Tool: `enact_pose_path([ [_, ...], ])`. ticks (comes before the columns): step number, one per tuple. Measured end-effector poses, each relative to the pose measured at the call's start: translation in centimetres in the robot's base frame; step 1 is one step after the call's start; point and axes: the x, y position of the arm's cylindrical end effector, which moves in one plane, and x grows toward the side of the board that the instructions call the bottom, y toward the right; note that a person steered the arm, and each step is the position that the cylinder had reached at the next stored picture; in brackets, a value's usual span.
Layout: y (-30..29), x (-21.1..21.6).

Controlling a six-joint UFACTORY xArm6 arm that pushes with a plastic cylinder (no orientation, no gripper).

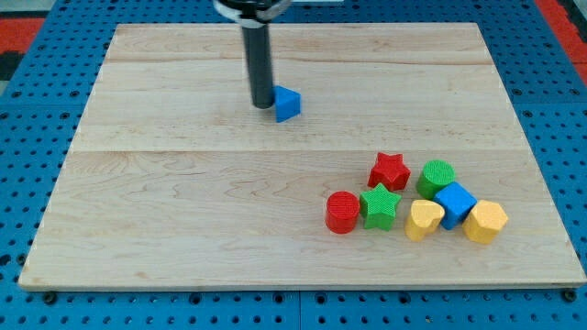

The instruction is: Push the blue triangle closer to the red star

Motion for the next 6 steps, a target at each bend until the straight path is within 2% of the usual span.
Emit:
enact_pose_path([
  [1, -4.1, -2.7],
  [3, 6.8, 6.3],
  [4, 4.8, 1.9],
  [5, 5.8, 4.6],
  [6, 5.7, 11.0],
])
